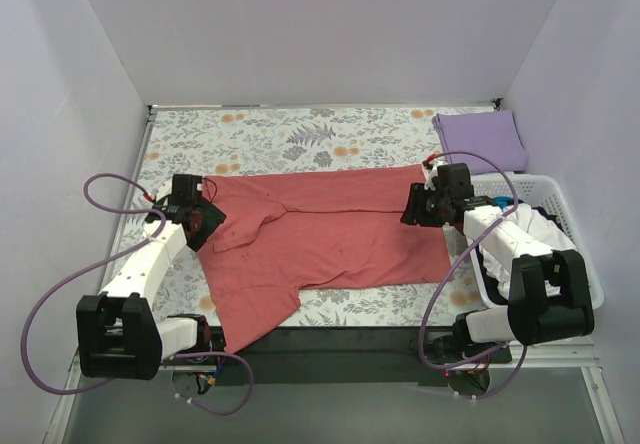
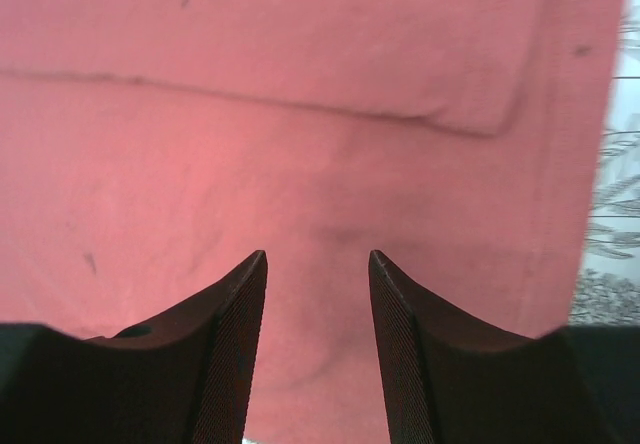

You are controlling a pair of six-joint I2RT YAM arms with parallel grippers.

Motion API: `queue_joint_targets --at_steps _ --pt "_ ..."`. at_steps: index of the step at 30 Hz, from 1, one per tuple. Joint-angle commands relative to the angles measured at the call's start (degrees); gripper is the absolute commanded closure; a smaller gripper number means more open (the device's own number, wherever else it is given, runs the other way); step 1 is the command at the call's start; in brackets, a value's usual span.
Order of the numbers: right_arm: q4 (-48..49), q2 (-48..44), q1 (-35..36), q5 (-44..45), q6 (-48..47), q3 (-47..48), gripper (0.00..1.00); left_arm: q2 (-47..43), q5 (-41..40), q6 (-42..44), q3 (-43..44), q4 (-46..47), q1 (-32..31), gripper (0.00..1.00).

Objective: Fold and stack the t-shirts
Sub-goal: Fold the tshirt

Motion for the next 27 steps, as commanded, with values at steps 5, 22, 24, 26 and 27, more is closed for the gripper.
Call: queue_joint_targets --at_steps 5,22,24,26,27 --pt "8.11 7.14 -5.47 2.93 7.05 5.31 0.54 14.93 1.58 6.17 9.14 8.04 0.06 0.41" --pt "11.45 15.93 -7.41 8.05 7.57 7.69 0.56 13.09 2.8 9.86 4.04 8.74 0.06 0.41" --pt "11.54 16.37 -7.32 7.7 7.75 7.95 0.56 12.56 2.8 10.04 3.95 8.66 0.06 0.41" --pt "11.71 16.55 -7.32 7.34 7.75 8.48 0.58 11.95 2.8 10.13 3.69 8.57 0.06 0.41" --pt "11.71 16.55 -7.32 7.17 7.75 8.57 0.58 11.86 2.89 10.13 3.6 8.65 0.06 0.41"
